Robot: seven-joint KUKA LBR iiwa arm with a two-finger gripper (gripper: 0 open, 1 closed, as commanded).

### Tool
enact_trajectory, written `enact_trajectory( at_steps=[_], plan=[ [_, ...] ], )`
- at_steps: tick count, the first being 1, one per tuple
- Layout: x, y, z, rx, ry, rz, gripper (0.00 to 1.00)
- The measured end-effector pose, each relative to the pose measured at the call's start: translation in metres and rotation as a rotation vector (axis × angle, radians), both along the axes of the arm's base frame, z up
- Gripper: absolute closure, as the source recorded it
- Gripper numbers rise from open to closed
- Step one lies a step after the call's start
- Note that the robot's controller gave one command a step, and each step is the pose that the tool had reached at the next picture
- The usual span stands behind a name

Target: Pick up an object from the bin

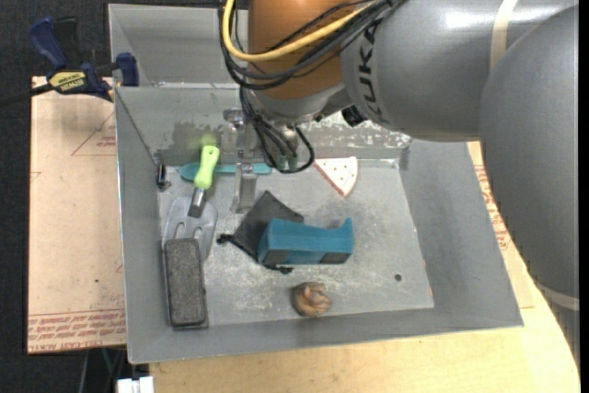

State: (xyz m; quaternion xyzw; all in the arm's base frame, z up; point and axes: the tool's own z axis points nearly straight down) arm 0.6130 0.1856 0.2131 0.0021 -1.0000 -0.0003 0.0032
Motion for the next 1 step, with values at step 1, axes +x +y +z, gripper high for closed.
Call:
enact_trajectory(
  at_steps=[1],
  plan=[
    [0.0017, -0.0008, 0.0051, 0.001, -0.008, -0.003, 0.0]
  ],
)
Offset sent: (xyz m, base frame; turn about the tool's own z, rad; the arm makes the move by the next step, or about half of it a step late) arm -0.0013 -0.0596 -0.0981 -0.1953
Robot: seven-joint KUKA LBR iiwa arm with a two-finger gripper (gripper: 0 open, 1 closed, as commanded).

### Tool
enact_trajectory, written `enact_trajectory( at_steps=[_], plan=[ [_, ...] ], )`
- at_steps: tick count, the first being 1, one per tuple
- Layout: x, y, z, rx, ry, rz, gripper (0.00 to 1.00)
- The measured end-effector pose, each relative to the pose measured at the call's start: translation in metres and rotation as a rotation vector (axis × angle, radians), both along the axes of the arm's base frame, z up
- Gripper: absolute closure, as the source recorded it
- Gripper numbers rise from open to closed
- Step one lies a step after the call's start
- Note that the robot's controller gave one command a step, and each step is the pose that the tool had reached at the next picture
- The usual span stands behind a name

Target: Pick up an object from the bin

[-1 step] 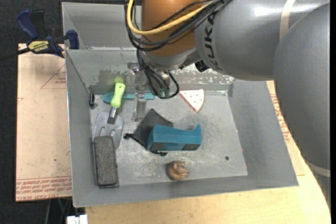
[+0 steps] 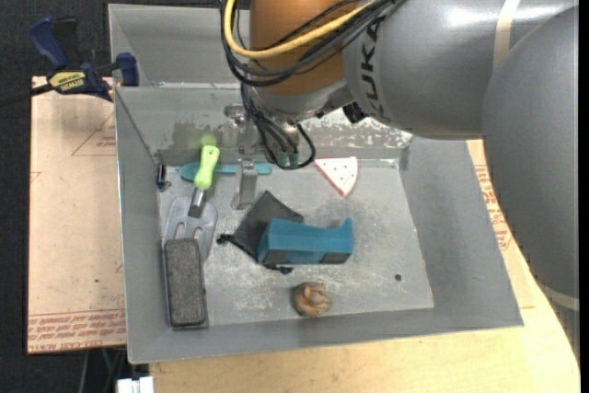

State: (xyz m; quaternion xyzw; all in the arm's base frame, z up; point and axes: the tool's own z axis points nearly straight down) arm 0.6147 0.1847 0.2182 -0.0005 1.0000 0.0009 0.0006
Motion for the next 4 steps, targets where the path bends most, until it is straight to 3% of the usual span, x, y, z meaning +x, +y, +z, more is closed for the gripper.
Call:
enact_trajectory(
  at_steps=[1, 2, 3, 4],
  plan=[
    [0.0, -0.024, -0.043, 0.001, -0.004, 0.088, 0.0],
    [-0.021, -0.07, -0.074, 0.002, -0.005, 0.186, 0.0],
    [-0.035, -0.085, -0.135, 0.003, 0.002, 0.205, 0.0],
    [-0.03, -0.082, -0.117, 0.002, -0.012, 0.206, 0.0]
  ],
)
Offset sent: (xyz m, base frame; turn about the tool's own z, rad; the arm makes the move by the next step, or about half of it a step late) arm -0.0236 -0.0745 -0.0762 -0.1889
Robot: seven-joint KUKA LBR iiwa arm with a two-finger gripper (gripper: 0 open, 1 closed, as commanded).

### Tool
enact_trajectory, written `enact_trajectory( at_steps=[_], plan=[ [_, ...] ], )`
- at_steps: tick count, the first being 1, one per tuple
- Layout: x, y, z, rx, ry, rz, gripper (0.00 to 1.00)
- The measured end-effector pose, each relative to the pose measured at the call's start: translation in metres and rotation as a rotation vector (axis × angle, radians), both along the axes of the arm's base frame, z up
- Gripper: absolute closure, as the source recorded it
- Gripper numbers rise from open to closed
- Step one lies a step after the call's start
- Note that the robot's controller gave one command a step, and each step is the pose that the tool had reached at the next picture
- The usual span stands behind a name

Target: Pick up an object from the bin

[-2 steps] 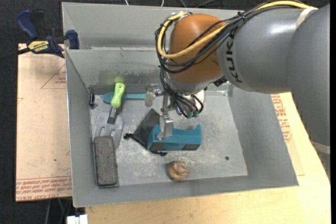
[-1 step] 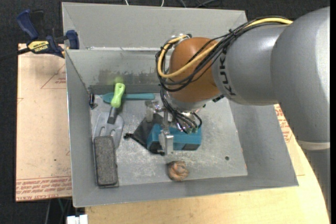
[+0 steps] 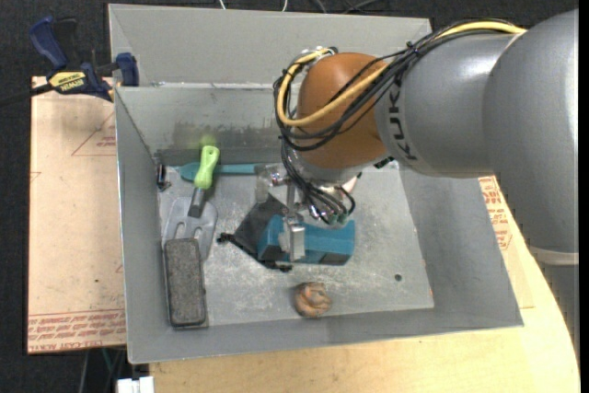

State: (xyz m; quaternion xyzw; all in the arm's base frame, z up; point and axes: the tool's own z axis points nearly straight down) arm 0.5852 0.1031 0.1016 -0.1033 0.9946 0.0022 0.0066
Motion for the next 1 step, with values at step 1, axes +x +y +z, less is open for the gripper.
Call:
enact_trajectory(
  at_steps=[1],
  plan=[
    [-0.0117, -0.0286, -0.0097, 0.001, 0.016, 0.028, 0.0]
  ],
)
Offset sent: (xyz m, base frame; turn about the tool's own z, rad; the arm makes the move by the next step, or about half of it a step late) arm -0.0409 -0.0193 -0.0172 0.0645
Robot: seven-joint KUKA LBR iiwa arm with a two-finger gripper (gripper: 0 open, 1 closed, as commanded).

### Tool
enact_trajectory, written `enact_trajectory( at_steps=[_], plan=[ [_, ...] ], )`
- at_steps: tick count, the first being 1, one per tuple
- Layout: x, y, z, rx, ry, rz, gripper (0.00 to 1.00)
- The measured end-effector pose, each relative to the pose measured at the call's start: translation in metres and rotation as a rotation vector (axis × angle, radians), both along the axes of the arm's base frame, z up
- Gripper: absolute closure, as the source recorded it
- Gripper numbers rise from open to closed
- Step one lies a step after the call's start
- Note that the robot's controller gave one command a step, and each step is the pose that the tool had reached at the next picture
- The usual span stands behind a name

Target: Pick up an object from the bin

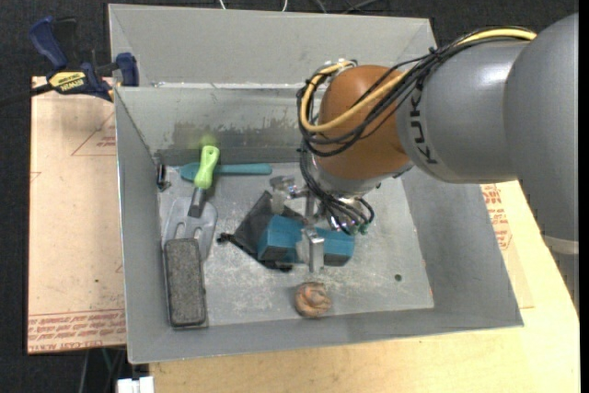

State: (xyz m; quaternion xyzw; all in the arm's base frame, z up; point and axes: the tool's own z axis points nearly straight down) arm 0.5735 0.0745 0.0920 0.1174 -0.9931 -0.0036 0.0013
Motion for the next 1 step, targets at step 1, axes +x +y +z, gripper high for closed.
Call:
enact_trajectory(
  at_steps=[1],
  plan=[
    [-0.0284, 0.0102, -0.0071, 0.004, -0.016, -0.095, 1.0]
  ],
)
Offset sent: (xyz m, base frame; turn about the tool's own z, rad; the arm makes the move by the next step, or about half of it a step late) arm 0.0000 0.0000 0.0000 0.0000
